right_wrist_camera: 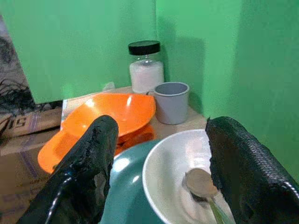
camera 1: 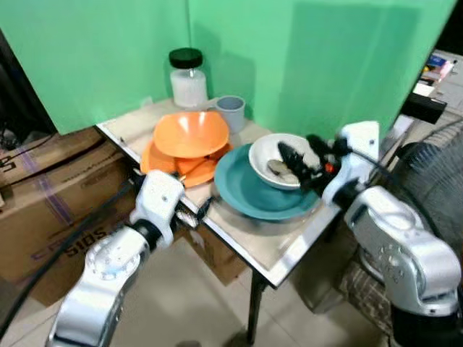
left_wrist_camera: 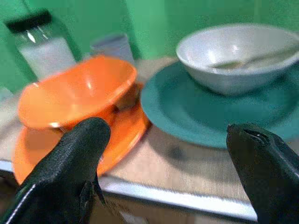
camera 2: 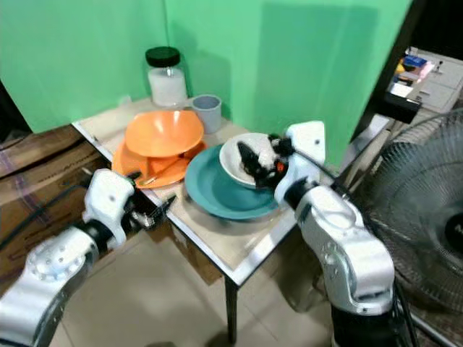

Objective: Setting the table

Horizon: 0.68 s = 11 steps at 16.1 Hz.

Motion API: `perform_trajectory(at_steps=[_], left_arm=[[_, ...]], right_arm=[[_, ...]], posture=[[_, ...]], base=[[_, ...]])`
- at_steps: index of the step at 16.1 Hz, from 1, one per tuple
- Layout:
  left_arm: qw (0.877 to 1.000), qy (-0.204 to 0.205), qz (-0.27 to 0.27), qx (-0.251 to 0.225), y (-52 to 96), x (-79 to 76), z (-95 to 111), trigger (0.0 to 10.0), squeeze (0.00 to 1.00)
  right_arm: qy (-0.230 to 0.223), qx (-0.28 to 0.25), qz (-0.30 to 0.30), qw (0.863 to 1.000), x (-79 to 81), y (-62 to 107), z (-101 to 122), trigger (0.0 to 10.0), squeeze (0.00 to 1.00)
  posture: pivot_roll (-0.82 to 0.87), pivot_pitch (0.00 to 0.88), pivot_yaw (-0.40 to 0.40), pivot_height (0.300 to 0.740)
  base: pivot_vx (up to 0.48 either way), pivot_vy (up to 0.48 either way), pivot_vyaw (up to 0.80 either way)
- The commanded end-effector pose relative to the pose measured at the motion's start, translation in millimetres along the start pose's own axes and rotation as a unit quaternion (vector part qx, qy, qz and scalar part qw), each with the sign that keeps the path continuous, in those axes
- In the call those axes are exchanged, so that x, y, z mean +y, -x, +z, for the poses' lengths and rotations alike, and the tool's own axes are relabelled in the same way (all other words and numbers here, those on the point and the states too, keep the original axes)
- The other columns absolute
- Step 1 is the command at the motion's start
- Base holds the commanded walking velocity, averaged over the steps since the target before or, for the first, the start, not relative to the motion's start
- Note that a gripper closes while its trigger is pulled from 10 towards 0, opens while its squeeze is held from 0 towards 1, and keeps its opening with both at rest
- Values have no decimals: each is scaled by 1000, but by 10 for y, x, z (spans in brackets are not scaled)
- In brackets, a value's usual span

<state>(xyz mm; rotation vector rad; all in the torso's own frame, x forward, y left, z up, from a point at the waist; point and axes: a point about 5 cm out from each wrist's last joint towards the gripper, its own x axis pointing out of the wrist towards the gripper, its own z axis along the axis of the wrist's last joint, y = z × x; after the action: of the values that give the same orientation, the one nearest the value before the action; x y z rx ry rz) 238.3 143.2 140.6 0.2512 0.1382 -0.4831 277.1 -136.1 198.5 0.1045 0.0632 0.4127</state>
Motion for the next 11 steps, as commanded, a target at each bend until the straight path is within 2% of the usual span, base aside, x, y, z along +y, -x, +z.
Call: perform_trajectory(at_steps=[1, 4, 7, 10, 11], left_arm=[[1000, -10, -3, 0, 11, -10, 19, 10000, 0], [1000, -12, -6, -3, 0, 0, 38, 10000, 0], [998, -17, -53, 8, -35, -31, 26, 10000, 0], [995, -18, -101, 5, -65, -78, 58, 10000, 0], [994, -18, -104, 5, -69, -80, 61, 10000, 0]], right_arm=[[-12, 12, -15, 1000, -66, 3, -28, 10000, 0], [0, 35, -13, 999, -111, -73, -2, 10000, 0], [51, 121, -5, 991, -220, -279, -21, 10000, 0], [42, 136, -44, 989, -445, -518, 131, 10000, 0], [39, 140, -50, 988, -479, -541, 150, 10000, 0]], posture=[[112, 0, 16, 740], [107, 0, 23, 740], [81, 0, 52, 740], [70, 0, 62, 740], [70, 0, 62, 740]], base=[[0, 0, 0], [0, 0, 0], [0, 0, 0], [0, 0, 0], [0, 0, 0]])
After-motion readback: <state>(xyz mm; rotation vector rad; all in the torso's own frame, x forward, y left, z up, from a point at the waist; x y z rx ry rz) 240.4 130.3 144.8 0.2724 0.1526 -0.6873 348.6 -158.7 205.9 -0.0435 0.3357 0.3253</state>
